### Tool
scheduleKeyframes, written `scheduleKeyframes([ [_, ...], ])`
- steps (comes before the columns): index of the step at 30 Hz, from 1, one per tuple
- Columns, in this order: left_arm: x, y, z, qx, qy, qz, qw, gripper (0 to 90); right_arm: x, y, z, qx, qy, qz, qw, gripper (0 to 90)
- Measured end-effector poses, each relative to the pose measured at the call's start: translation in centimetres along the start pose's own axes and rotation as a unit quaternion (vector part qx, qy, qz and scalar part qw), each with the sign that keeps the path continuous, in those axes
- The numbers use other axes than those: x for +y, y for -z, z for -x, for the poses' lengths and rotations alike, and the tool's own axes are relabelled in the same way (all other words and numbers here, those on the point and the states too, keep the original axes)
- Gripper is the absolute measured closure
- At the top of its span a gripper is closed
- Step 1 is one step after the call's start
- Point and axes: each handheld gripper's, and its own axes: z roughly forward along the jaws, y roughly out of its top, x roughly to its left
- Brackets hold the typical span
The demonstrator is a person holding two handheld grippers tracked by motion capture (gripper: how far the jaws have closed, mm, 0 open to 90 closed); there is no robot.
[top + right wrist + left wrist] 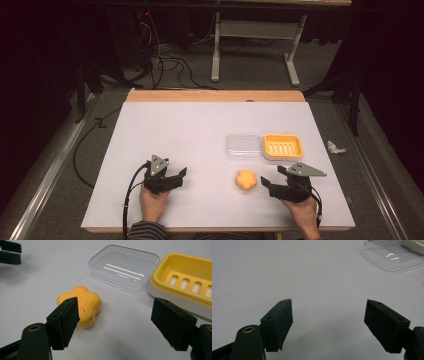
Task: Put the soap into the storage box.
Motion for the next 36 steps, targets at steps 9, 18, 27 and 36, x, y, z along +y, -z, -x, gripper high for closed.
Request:
scheduleKeyframes([
  [9,0.0,0.0,0.0,0.001,-0.003,0.000,1.0000,23.6,-0.6,-0.4,-1.5,0.012,0.024,-0.014,0.9996,25.5],
  [18,0.0,0.0,0.0,0.001,-0.002,-0.001,1.0000,23.5,-0.4,0.0,-2.1,0.020,0.029,-0.015,0.9993,25.6],
  [27,0.0,0.0,0.0,0.000,-0.003,0.001,1.0000,23.5,0.2,-0.7,-3.2,0.030,0.050,-0.026,0.9980,25.3],
  [36,0.0,0.0,0.1,-0.001,-0.003,0.001,1.0000,23.6,0.8,-2.0,-4.0,0.034,0.057,-0.049,0.9966,23.8],
])
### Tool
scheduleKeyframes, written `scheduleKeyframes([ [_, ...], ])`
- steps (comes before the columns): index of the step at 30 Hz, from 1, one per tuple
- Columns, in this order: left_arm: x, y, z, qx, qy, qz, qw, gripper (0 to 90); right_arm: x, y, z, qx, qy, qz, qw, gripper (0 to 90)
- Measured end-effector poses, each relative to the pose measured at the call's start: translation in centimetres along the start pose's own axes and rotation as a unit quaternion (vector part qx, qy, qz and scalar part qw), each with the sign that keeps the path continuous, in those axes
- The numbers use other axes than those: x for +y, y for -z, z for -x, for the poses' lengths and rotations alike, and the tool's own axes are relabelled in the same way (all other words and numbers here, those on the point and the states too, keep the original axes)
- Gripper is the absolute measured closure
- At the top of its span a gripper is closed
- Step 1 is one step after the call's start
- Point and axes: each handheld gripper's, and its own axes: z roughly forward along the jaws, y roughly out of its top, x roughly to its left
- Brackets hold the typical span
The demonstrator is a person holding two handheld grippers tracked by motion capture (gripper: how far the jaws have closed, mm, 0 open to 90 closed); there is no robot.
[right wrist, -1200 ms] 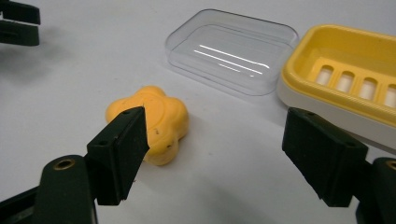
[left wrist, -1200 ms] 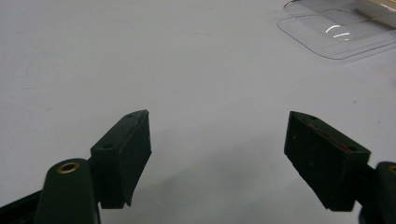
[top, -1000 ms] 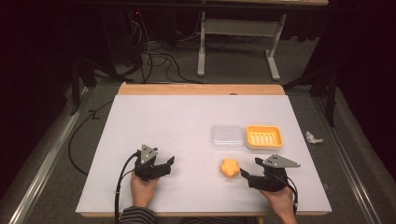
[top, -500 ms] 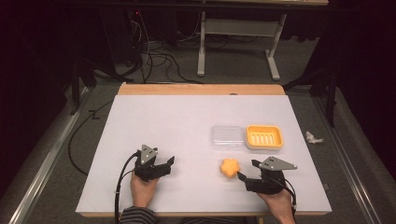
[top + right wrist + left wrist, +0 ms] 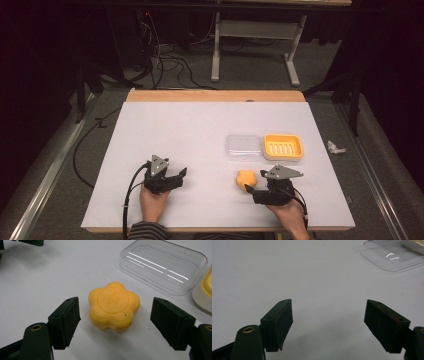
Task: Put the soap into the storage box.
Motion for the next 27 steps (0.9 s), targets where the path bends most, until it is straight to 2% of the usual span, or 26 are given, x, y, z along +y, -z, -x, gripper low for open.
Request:
scheduleKeyframes([
  [4,0.0,0.0,0.0,0.000,-0.001,0.001,1.0000,23.6,0.4,-0.6,-0.1,-0.003,0.011,-0.014,0.9998,23.0],
  [14,0.0,0.0,0.0,0.000,0.000,0.001,1.0000,23.6,0.9,-2.2,-0.4,-0.009,0.017,-0.041,0.9990,20.7],
  [27,0.0,0.0,0.0,0.001,-0.001,0.002,1.0000,23.6,0.8,-3.7,-0.5,-0.022,0.014,-0.064,0.9976,19.6],
])
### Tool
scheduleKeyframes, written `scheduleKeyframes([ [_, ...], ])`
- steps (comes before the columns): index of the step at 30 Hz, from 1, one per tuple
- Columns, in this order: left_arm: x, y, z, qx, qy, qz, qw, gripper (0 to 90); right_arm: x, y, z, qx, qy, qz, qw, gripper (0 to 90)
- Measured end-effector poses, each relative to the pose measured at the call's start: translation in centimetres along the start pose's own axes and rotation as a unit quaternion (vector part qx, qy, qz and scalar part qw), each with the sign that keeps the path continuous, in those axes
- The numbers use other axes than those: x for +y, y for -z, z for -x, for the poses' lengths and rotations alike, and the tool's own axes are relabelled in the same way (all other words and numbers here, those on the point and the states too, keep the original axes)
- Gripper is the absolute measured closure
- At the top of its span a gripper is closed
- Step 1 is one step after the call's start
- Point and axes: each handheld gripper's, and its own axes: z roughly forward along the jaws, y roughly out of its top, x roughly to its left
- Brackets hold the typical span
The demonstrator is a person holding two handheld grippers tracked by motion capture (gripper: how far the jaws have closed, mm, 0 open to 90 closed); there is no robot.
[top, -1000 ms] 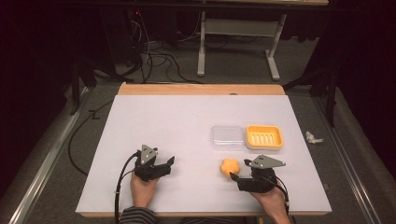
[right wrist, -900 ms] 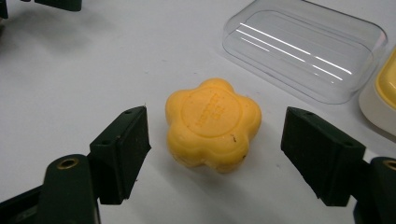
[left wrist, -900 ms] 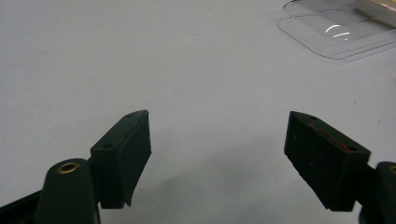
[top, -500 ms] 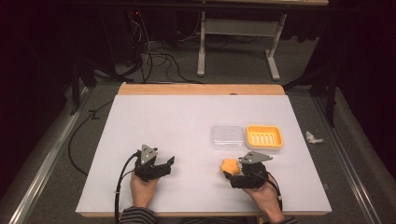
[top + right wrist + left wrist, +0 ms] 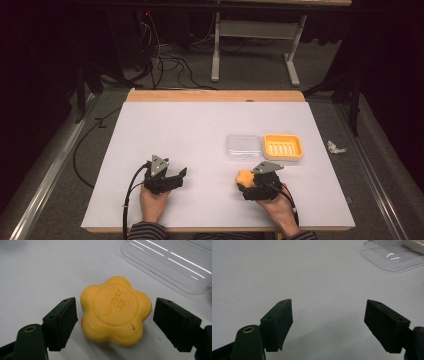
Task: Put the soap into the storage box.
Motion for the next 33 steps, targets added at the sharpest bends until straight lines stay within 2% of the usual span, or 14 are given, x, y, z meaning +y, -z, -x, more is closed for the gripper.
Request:
scheduleKeyframes([
  [12,0.0,0.0,0.0,-0.001,0.000,0.000,1.0000,23.5,0.1,-1.1,-0.2,-0.001,0.007,-0.018,0.9998,22.9],
  [17,0.0,0.0,0.0,-0.001,0.001,0.000,1.0000,23.5,0.1,-1.3,-0.3,-0.011,0.013,-0.022,0.9996,25.0],
  [24,0.0,0.0,0.0,-0.001,0.000,0.000,1.0000,23.5,0.0,-1.2,-0.3,-0.013,0.019,-0.019,0.9996,25.6],
  [33,0.0,0.0,0.0,0.000,0.000,0.000,1.0000,23.5,-0.1,-1.0,-0.1,0.000,0.031,-0.011,0.9995,26.1],
])
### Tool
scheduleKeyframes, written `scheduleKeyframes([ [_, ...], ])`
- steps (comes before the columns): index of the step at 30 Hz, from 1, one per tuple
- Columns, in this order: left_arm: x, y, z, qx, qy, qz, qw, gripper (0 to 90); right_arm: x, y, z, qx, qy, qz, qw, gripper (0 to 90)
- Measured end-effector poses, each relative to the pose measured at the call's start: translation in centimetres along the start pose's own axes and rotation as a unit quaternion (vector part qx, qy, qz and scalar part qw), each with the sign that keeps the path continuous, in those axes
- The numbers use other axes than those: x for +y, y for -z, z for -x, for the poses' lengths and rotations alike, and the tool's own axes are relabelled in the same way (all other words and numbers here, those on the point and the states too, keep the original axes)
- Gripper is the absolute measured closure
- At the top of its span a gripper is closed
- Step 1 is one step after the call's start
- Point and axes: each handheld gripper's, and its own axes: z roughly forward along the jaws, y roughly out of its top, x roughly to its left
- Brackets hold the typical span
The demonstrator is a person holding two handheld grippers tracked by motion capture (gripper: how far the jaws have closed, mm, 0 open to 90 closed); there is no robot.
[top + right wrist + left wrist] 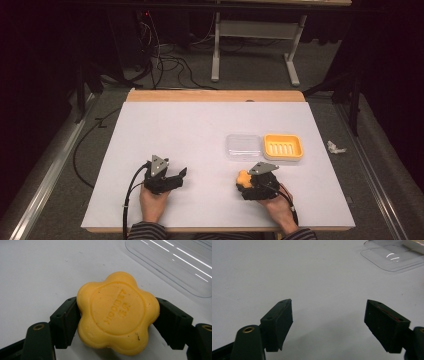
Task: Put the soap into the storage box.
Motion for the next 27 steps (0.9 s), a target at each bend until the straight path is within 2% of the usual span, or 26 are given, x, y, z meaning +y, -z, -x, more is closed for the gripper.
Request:
scheduleKeyframes([
  [10,0.0,0.0,0.0,0.000,0.000,0.000,1.0000,23.5,0.1,0.5,0.2,0.007,0.016,0.014,0.9997,26.5],
  [27,0.0,0.0,0.0,0.000,0.000,0.000,1.0000,23.5,0.4,2.4,1.0,-0.007,0.006,0.050,0.9987,27.6],
])
